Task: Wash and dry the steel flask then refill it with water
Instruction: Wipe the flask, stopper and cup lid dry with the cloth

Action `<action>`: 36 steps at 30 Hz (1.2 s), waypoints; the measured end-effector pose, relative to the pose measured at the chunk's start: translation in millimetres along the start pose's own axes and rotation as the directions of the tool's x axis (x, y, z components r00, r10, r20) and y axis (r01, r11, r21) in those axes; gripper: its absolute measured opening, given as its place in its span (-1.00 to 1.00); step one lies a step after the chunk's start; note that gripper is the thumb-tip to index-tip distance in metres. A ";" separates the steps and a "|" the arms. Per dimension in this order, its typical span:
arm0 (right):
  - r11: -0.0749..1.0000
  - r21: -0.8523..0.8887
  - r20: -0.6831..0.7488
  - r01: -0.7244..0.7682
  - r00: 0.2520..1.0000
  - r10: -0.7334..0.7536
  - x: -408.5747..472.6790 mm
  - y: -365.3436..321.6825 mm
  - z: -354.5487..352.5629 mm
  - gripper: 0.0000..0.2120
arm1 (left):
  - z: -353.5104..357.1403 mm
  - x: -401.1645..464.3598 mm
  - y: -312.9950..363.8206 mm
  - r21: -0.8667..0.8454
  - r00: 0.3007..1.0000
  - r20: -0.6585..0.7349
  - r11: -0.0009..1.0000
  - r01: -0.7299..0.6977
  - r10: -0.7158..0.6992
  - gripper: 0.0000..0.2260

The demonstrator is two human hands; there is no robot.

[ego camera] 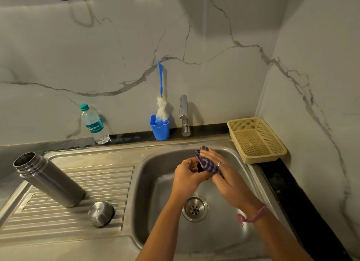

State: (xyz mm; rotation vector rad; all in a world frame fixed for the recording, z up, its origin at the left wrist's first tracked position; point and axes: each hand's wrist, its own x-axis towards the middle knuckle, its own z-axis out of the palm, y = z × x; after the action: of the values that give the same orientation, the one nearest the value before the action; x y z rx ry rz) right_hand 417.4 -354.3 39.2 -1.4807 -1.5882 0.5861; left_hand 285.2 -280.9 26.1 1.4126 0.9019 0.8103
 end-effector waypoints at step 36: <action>0.579 0.805 -0.133 -0.133 0.910 0.394 -11.7 6.7 2.4 -0.60 | 3.4 -3.7 14.5 -0.574 0.967 0.040 0.786 0.230 -0.253 -0.43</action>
State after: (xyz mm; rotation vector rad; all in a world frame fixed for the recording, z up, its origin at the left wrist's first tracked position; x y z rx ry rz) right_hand 418.2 -363.8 29.4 -1.0355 -0.6730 1.0209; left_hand 287.4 -285.6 40.5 0.7309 0.7587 0.8250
